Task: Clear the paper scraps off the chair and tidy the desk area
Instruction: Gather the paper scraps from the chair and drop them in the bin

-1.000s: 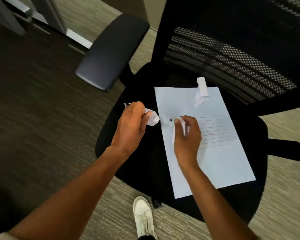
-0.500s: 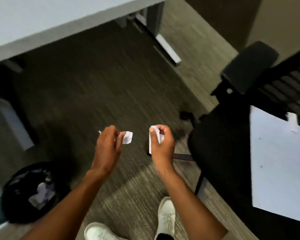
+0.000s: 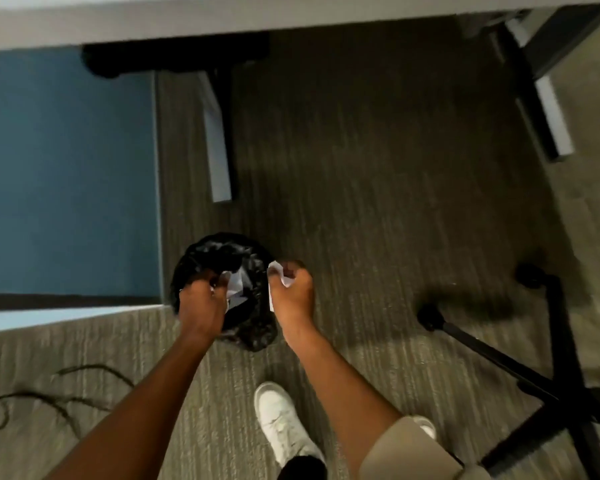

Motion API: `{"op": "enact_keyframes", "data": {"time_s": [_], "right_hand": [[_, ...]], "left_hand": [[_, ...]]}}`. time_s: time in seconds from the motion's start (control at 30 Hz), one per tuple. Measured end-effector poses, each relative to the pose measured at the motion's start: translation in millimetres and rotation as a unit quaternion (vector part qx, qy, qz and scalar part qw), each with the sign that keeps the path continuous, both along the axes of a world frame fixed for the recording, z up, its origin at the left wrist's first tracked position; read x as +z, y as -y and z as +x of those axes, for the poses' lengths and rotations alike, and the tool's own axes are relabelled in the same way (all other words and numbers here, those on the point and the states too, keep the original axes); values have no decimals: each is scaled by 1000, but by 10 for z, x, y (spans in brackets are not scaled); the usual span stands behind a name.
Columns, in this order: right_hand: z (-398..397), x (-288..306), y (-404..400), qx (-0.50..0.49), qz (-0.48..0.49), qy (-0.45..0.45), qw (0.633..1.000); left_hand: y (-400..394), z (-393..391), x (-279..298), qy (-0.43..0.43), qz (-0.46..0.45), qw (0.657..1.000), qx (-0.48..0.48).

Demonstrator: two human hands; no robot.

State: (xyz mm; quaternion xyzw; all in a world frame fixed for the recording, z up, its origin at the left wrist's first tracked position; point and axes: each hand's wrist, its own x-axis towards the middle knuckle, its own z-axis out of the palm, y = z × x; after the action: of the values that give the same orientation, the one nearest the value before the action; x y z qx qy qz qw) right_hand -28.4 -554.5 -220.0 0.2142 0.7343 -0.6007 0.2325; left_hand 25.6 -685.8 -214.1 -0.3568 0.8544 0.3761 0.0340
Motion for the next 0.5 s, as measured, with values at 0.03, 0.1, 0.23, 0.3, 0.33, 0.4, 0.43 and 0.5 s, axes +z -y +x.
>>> {"op": "enact_keyframes", "data": {"time_s": [0.03, 0.1, 0.23, 0.3, 0.33, 0.4, 0.43, 0.5], "right_hand": [[40, -77, 149, 2, -10, 13, 1000], [117, -230, 422, 6, -28, 37, 999], [194, -424, 790, 22, -8, 61, 998], [173, -459, 867, 18, -14, 52, 998], [162, -466, 885, 25, -18, 62, 998], [160, -485, 910, 59, -7, 102, 993], [164, -492, 900, 72, -1, 123, 990], [147, -499, 846, 74, -11, 145, 987]], "left_hand": [[99, 32, -50, -8, -2, 1000, 6], [290, 79, -144, -10, -3, 1000, 21], [510, 135, -301, -31, 50, 995, 81], [551, 157, -346, -24, 92, 991, 93], [556, 165, -369, -6, 102, 991, 89], [562, 180, -414, 48, 94, 992, 75], [551, 189, -426, 67, 92, 991, 69], [507, 203, -440, 81, 91, 991, 55]]}}
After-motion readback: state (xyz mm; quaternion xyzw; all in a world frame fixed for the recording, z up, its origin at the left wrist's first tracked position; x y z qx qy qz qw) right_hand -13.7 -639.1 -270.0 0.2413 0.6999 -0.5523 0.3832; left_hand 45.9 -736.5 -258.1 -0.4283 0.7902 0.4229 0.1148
